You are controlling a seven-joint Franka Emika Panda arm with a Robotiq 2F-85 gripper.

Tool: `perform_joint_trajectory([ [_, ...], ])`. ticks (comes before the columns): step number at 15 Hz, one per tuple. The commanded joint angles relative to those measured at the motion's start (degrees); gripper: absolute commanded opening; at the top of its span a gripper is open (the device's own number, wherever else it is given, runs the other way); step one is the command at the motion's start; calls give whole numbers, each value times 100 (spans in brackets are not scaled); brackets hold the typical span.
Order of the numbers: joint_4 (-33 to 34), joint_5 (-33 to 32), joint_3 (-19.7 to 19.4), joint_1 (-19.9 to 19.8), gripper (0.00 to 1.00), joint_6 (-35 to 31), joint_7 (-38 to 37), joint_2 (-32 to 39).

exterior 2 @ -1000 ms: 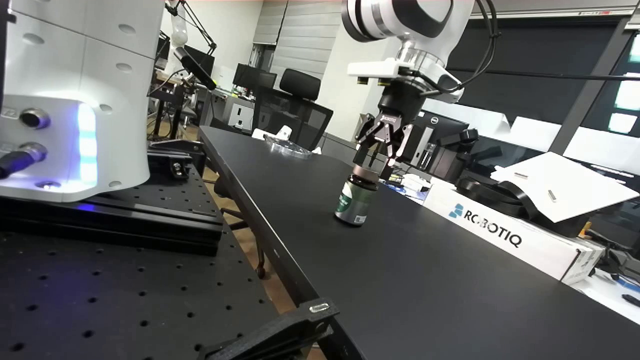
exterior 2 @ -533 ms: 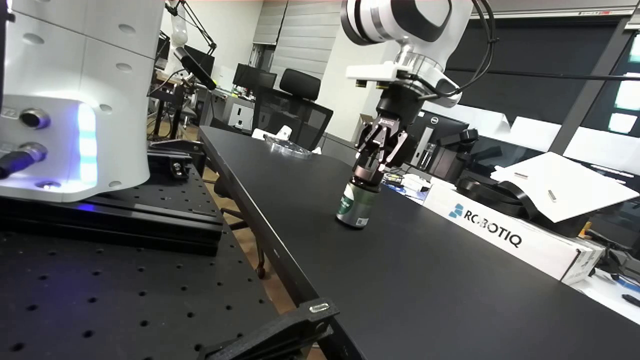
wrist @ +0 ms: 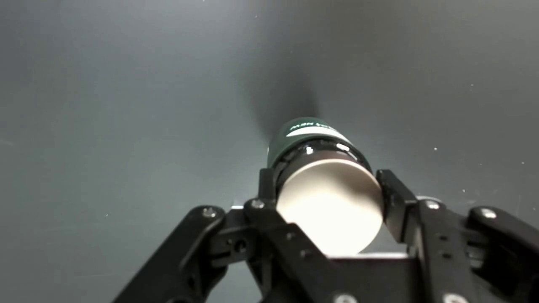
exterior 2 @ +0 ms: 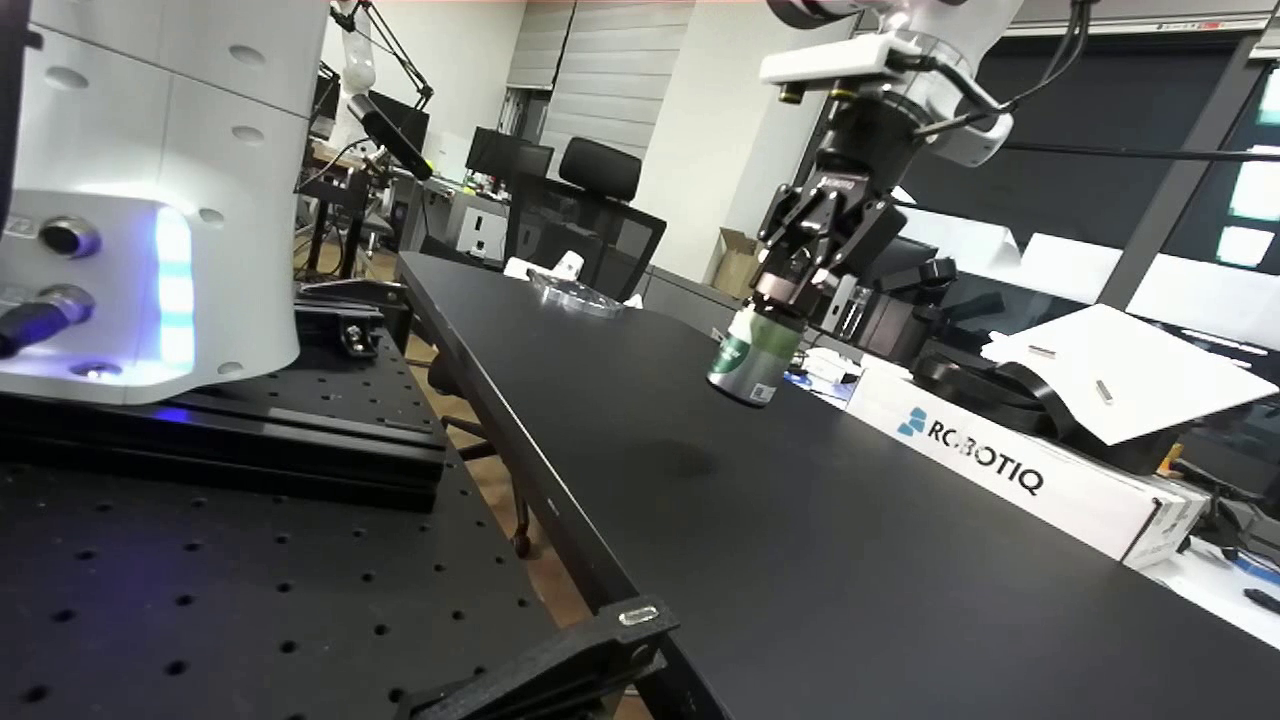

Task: Pick the bottle and move it to the right on the table

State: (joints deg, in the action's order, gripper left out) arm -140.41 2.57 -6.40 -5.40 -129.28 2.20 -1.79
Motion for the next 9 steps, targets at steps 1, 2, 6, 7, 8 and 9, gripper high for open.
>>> perform_joint_trajectory([
  [1,447,-85,-216,-252,36,534,191,-271],
  [2,553,-109,-300,-340,36,589,278,-277],
  [6,930,-134,-661,-687,36,606,683,-133],
  [7,1011,-168,-749,-778,36,581,721,-74],
  [8,1095,-192,-831,-859,36,580,760,-21],
  [9,1180,-234,-924,-957,36,540,781,61],
])
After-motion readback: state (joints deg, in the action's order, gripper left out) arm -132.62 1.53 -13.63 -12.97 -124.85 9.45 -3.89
